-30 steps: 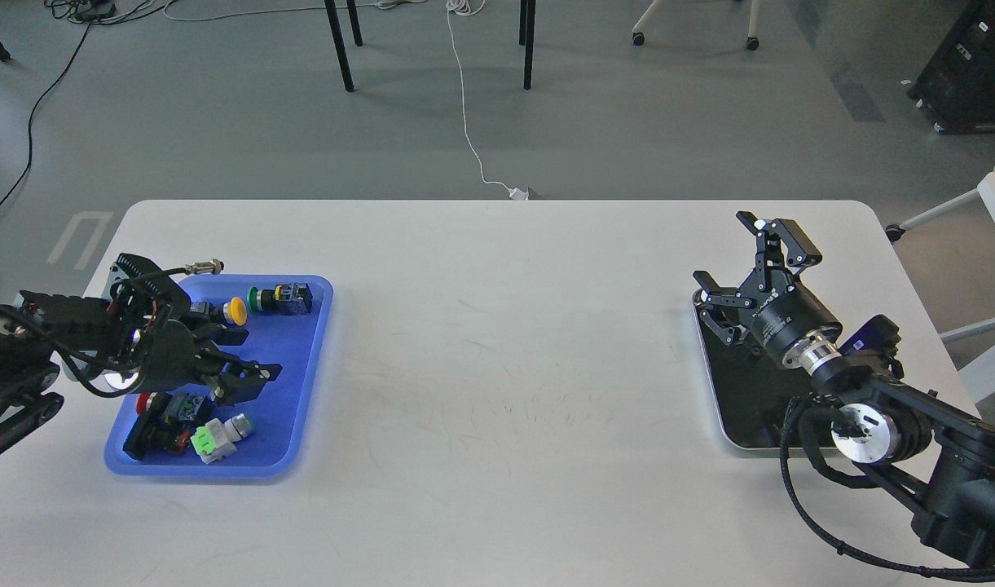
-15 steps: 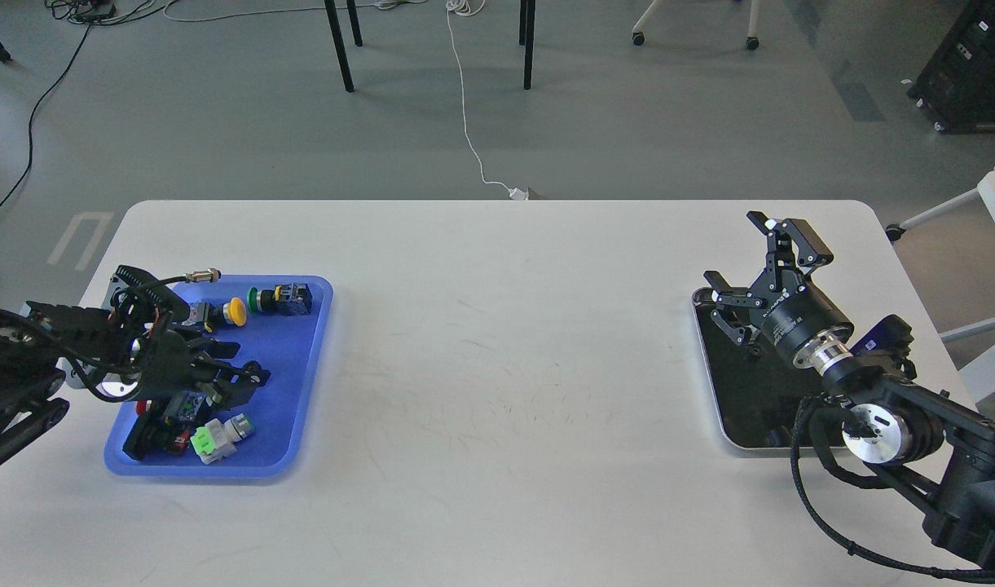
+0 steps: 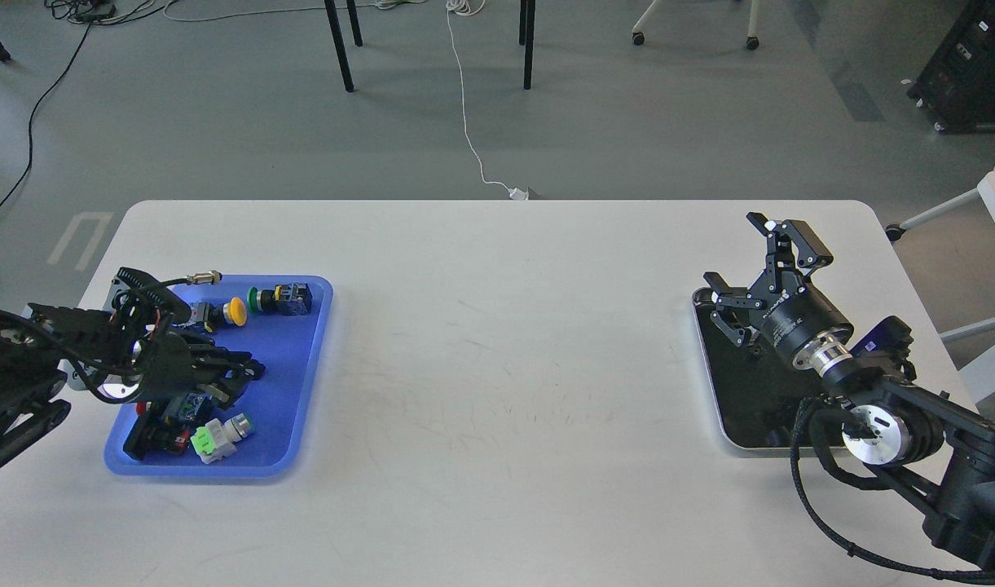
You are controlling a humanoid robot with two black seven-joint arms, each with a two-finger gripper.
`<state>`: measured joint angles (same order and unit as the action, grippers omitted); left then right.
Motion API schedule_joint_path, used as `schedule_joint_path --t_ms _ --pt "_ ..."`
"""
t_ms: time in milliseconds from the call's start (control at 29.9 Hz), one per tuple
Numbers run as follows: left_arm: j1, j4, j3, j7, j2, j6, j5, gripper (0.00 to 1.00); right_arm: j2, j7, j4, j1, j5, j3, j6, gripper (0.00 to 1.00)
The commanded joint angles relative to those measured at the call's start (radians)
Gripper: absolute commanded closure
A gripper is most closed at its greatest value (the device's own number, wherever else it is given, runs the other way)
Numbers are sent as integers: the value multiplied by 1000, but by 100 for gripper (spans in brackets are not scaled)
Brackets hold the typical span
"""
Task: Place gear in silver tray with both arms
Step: 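Grasp another black gear in the blue tray with the left gripper, then carry the gear with the left gripper toward the table center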
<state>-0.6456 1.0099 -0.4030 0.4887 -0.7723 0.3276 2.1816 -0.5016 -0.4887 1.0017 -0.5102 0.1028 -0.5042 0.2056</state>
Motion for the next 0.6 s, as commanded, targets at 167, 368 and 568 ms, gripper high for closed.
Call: schedule_joint_path --t_ms 167,368,568 --pt "-138 182 -4 0 -59 4 0 77 0 0 -3 -1 0 -7 1 1" --pt "-236 324 -2 0 -18 88 0 77 0 0 -8 1 -3 -23 14 1" --pt "-363 335 79 0 180 161 0 77 -2 0 -18 38 -17 -42 133 1"
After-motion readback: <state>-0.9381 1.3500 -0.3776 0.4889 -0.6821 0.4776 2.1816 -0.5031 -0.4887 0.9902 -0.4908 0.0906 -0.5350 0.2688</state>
